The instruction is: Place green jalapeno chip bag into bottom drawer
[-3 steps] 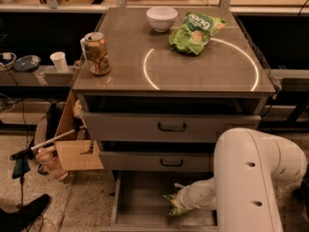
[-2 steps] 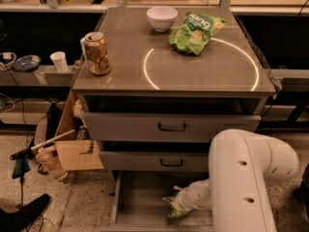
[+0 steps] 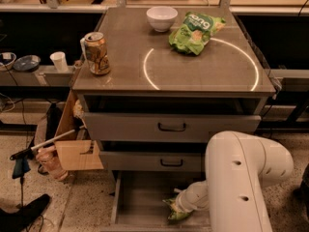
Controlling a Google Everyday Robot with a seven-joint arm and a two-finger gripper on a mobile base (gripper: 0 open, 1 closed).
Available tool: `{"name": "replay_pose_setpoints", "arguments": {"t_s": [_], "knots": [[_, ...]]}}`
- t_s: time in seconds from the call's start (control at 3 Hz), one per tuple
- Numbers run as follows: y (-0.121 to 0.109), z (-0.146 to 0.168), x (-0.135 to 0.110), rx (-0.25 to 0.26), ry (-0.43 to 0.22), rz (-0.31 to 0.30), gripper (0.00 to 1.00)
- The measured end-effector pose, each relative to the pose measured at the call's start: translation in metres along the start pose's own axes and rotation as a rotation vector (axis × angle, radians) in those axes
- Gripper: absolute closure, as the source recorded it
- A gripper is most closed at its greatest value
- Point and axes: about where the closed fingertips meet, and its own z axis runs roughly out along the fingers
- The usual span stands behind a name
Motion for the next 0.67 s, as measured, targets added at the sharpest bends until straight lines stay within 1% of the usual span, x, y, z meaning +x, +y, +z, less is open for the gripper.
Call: {"name": "replay_pose_setpoints", "arguments": {"t_s": [0.67], "knots": [[0.0000, 0.0000, 0.0000, 0.000, 0.000, 0.000, 0.41]]}}
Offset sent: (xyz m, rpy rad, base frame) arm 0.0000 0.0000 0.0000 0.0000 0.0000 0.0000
